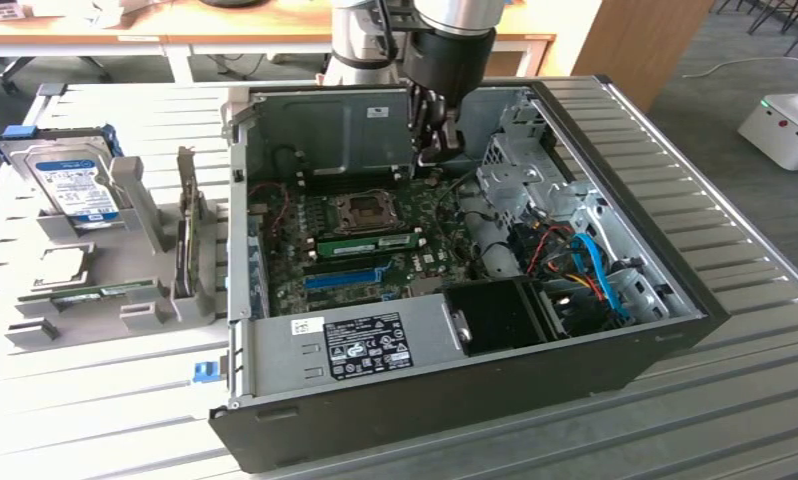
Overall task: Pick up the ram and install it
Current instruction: 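Press down the ram until it locks into place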
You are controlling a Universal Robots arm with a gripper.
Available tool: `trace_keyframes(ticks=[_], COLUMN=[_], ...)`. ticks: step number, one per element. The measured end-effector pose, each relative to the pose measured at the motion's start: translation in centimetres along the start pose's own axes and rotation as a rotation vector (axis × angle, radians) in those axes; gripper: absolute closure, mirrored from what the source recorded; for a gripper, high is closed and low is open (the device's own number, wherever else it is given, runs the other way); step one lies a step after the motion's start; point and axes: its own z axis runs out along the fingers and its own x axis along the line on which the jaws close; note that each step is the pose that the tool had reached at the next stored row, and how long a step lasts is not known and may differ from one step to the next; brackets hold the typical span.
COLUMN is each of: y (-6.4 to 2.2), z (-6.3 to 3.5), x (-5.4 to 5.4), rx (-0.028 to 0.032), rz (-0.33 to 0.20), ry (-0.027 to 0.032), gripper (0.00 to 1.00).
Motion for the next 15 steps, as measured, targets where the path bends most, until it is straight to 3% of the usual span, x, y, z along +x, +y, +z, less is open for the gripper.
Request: trace_keyframes(ticks=[10, 15], y=[-0.33, -0.36], z=[0.05, 0.84], x=[0.0, 0.01], rx=[0.0, 0.0007], rz=[0.0, 0.0], ry=[-0.0015, -0.0014], gripper=[0.89, 0.89])
